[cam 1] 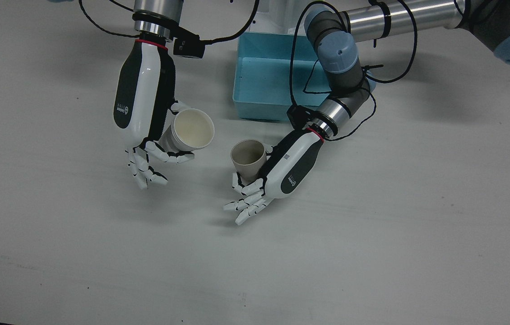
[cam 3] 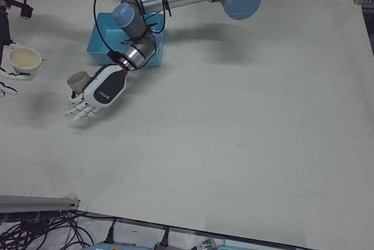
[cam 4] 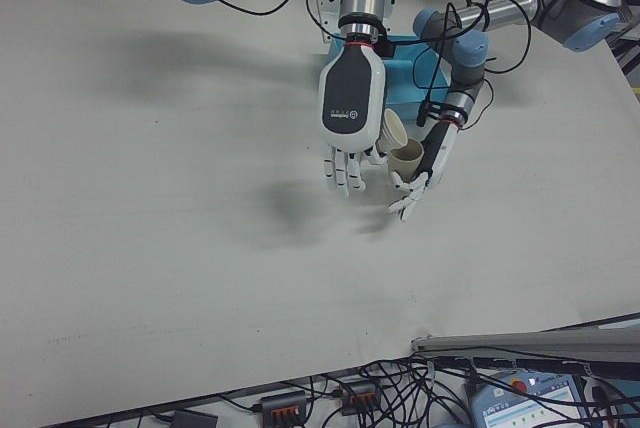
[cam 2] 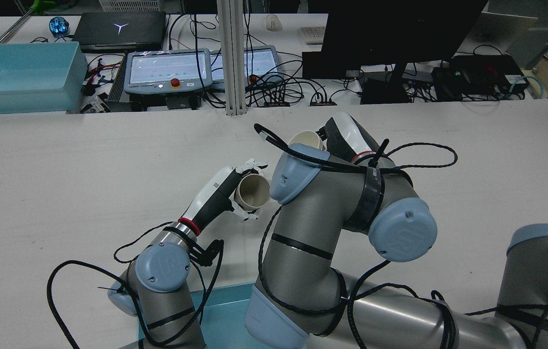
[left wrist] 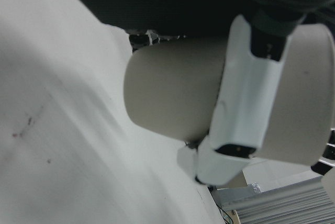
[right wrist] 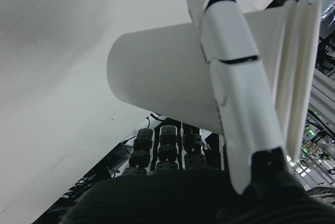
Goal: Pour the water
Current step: 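Tilt the right hand's cup over the left hand's cup to pour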
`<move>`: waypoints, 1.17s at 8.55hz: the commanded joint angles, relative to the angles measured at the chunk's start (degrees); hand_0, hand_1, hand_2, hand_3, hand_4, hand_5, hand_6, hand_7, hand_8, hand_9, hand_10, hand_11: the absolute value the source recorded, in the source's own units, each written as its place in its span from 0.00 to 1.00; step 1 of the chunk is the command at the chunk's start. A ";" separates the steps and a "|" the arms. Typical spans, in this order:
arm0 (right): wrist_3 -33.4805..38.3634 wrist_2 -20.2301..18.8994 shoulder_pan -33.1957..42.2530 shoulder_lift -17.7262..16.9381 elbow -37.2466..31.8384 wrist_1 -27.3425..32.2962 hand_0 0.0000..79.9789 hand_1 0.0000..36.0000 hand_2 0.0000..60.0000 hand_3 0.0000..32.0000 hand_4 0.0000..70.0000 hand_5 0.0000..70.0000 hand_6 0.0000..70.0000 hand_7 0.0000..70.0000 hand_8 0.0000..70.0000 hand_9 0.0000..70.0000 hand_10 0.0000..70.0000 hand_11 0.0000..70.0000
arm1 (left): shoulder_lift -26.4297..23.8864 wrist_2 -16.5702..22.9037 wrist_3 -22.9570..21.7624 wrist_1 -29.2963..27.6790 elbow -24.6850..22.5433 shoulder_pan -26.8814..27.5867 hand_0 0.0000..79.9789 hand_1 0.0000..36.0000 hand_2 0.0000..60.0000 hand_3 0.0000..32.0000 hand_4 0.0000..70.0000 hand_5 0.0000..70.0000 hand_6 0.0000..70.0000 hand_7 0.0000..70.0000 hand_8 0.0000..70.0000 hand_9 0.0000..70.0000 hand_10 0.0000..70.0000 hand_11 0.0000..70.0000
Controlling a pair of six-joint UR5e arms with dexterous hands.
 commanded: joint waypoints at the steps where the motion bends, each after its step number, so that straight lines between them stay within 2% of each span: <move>1: 5.89 0.13 -1.64 0.80 0.33 -12.98 1.00 1.00 0.18 0.00 1.00 0.79 0.36 0.37 0.19 0.18 0.14 0.24 | 0.00 0.06 0.37 0.01 -0.03 0.00 1.00 1.00 1.00 0.00 0.62 1.00 0.25 0.23 0.10 0.09 0.09 0.17; 3: 6.07 0.13 -1.55 0.45 0.42 -15.46 1.00 1.00 0.13 0.00 1.00 0.76 0.33 0.34 0.18 0.17 0.15 0.26 | 0.00 0.14 0.37 0.01 -0.03 0.09 1.00 1.00 1.00 0.00 0.61 1.00 0.25 0.23 0.10 0.08 0.08 0.17; 6: 6.60 -0.40 -1.55 -1.22 -1.07 -15.83 1.00 1.00 0.13 0.00 1.00 0.77 0.33 0.34 0.19 0.18 0.15 0.26 | -0.26 0.14 2.21 0.01 -0.38 0.62 1.00 1.00 1.00 0.00 0.60 1.00 0.24 0.22 0.10 0.08 0.08 0.16; 9: 8.97 -3.38 -1.55 -0.70 -5.46 -16.52 1.00 1.00 0.14 0.00 1.00 0.79 0.35 0.35 0.19 0.18 0.15 0.27 | -1.05 0.14 4.49 -0.16 -0.47 1.49 1.00 1.00 1.00 0.00 0.60 1.00 0.24 0.23 0.10 0.08 0.08 0.16; 10: 10.36 -3.47 -1.55 -0.09 -5.99 -18.88 1.00 1.00 0.14 0.00 1.00 0.79 0.35 0.35 0.19 0.18 0.15 0.27 | -1.06 0.14 4.59 -0.17 -0.56 1.58 1.00 1.00 1.00 0.00 0.61 1.00 0.25 0.23 0.10 0.08 0.08 0.16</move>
